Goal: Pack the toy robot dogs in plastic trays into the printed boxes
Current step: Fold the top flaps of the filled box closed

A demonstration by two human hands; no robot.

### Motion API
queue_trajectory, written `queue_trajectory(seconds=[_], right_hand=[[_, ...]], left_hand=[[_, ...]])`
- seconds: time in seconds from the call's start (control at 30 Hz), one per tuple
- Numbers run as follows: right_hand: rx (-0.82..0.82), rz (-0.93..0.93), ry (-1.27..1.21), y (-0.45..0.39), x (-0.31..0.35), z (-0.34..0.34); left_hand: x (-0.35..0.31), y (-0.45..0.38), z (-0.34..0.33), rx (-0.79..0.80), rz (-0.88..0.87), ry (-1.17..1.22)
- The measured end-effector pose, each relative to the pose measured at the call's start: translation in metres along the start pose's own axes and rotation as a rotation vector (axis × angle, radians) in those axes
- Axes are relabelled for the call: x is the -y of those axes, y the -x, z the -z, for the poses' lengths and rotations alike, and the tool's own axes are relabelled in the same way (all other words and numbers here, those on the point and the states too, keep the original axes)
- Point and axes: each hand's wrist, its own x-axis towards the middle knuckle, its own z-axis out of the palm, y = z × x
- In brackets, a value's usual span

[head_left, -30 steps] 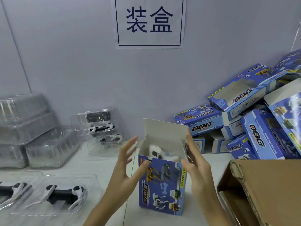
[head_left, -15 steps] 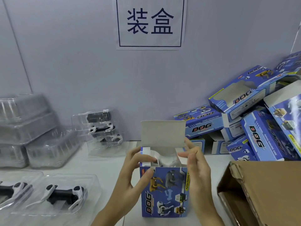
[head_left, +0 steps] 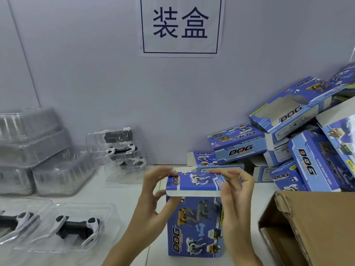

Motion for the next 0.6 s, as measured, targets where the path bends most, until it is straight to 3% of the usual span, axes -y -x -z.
queue_trajectory(seconds=[0.1, 0.27, 0.6], right_hand=[[0.017, 0.005, 0.12, 0.002, -0.003, -0.004], [0.015, -0.016, 0.162, 0.002, -0.005, -0.005], [-0.005, 0.002, 0.173, 0.002, -0.009, -0.006]], left_hand=[[-0.001, 0.001, 0.008, 0.107, -0.015, -0.121], [-0.011, -0.001, -0.005, -0.004, 0.072, -0.06], [-0.015, -0.002, -0.001, 0.034, 0.065, 0.04]])
